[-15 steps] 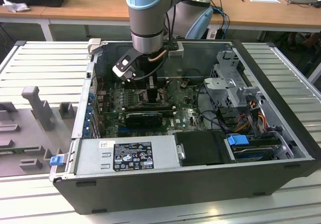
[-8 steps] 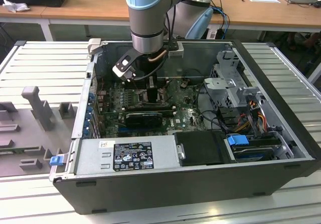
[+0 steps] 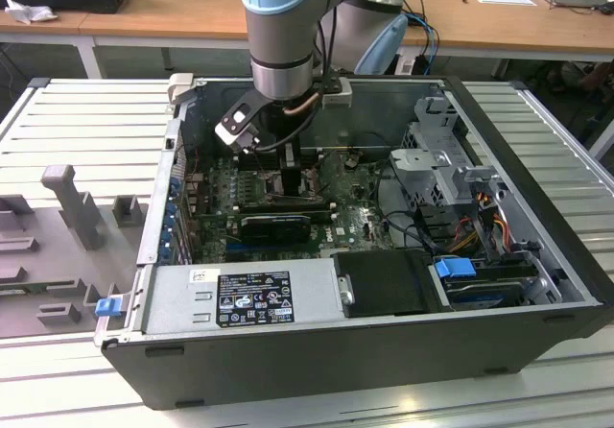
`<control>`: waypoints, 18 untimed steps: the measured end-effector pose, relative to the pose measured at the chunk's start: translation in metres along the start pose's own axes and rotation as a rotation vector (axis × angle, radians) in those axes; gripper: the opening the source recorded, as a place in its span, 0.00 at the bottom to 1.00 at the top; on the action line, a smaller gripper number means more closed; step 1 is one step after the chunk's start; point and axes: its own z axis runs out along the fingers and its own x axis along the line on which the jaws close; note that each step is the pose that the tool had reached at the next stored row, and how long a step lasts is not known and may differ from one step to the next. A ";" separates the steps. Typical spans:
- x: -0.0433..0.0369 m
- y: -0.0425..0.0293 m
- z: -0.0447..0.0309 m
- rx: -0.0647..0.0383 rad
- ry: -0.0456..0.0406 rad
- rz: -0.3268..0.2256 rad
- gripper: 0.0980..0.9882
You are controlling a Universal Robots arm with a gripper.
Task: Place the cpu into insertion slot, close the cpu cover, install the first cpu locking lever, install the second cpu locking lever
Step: 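Place the cpu into insertion slot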
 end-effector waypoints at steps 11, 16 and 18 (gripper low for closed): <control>0.0002 0.0033 -0.0094 0.010 -0.0002 0.001 0.01; 0.0002 0.0037 -0.0143 0.010 0.0002 0.002 0.01; 0.0002 0.0038 -0.0162 0.011 0.0044 0.002 0.01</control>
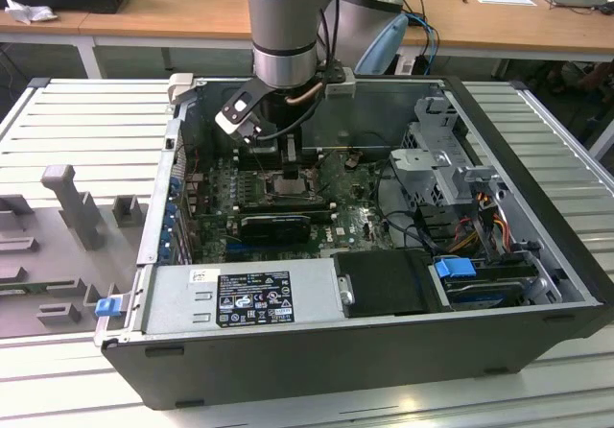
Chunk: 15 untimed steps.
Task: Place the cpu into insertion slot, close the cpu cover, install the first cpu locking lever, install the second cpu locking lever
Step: 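Close the cpu cover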
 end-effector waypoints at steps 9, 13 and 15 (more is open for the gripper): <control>0.0004 0.0014 -0.0170 0.000 0.0002 0.000 0.01; 0.0003 0.0065 -0.0168 0.000 -0.0003 0.000 0.01; 0.0006 0.0070 -0.0191 0.000 -0.0003 0.000 0.01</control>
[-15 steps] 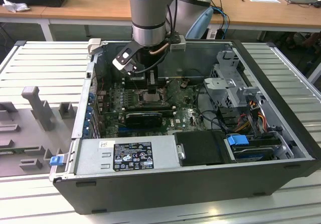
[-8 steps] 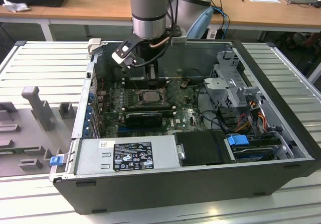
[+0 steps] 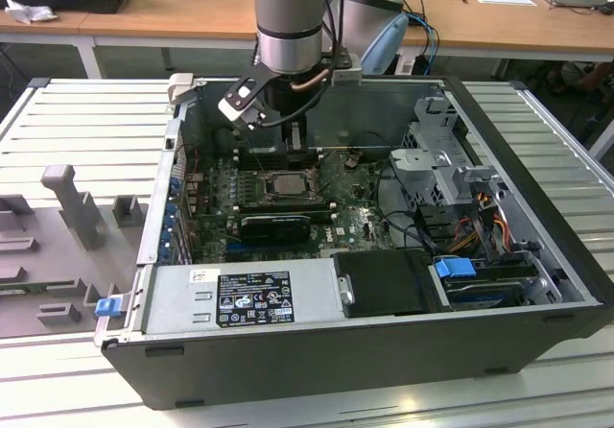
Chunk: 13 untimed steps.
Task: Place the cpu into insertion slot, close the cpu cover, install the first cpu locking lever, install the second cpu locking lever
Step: 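Close the cpu cover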
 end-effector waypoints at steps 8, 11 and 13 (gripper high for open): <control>0.0009 0.0109 -0.0036 0.000 0.0001 0.000 0.01; 0.0011 0.0134 -0.0043 0.000 0.0000 0.000 0.01; 0.0012 0.0172 -0.0039 0.000 0.0001 0.000 0.01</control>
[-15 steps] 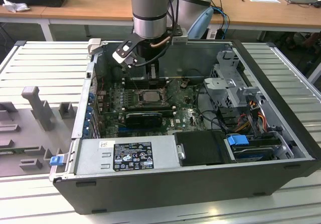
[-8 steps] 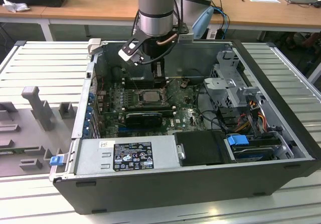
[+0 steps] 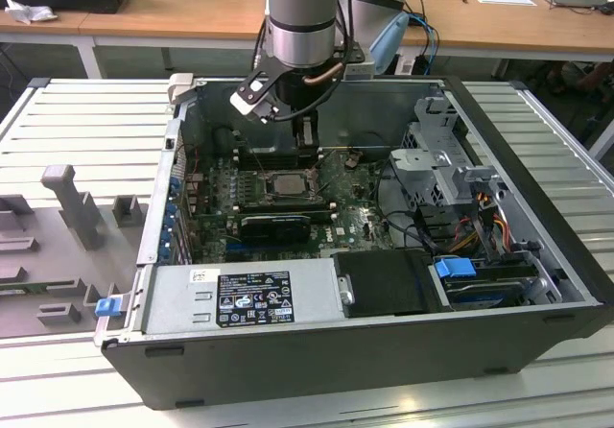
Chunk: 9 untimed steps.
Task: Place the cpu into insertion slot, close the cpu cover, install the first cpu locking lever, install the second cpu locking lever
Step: 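Close the cpu cover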
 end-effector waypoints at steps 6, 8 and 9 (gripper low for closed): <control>0.0003 0.0025 -0.0026 0.000 0.0000 0.000 0.01; 0.0004 0.0031 -0.0033 0.000 0.0003 0.000 0.01; 0.0004 0.0047 -0.0033 0.000 -0.0001 0.000 0.01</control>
